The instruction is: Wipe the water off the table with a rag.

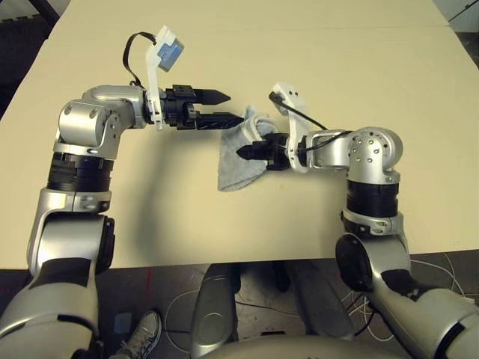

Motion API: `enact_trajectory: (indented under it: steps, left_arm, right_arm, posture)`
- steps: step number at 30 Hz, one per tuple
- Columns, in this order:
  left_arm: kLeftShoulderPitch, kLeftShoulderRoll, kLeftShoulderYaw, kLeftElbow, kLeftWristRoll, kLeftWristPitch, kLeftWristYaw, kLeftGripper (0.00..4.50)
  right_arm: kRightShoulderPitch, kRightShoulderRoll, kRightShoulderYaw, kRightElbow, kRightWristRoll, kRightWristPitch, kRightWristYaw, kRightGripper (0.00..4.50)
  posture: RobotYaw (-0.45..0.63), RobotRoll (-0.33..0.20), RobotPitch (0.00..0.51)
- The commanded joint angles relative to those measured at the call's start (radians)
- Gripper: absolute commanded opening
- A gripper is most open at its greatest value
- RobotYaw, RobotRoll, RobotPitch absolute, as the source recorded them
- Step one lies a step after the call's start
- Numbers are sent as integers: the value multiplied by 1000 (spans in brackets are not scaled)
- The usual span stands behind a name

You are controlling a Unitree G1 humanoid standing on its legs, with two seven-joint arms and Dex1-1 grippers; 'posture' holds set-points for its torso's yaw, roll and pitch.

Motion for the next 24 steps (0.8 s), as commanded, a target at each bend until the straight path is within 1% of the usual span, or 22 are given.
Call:
enact_trajectory:
  steps: [1,4,6,9,14,21,24]
  left_arm:
    - [5,1,-13,5,15,-8,-13,4500]
    - [4,-5,-14,10,17,-13,-15,4500]
    - [5,-7,-13,8,18,-13,-16,4500]
    - [8,-12,-11,6,19,-13,-17,4500]
    - [13,-14,-7,5,22,-14,-22,4500]
    - [10,-12,-4,17,27,-23,-25,4500]
    - [5,-12,-4,31,32,-35,-28,4500]
  right_arm:
    - [36,-98,26,-31,89,35,-33,23]
    - [35,-197,33,-44,143,35,-50,23]
    - [29,-240,32,-45,173,35,-63,23]
    - [-5,-313,32,-45,211,35,-72,23]
    - [-53,-454,56,-58,309,35,-65,23]
    - [-94,-597,106,-57,458,35,-77,23]
    - [-101,-647,115,-33,458,35,-78,23]
  posture:
    - [-54,0,337]
    - [-59,0,339]
    - [-61,0,341]
    - [-61,0,345]
    - [-63,0,349]
    - [-68,0,346]
    - [-70,0,344]
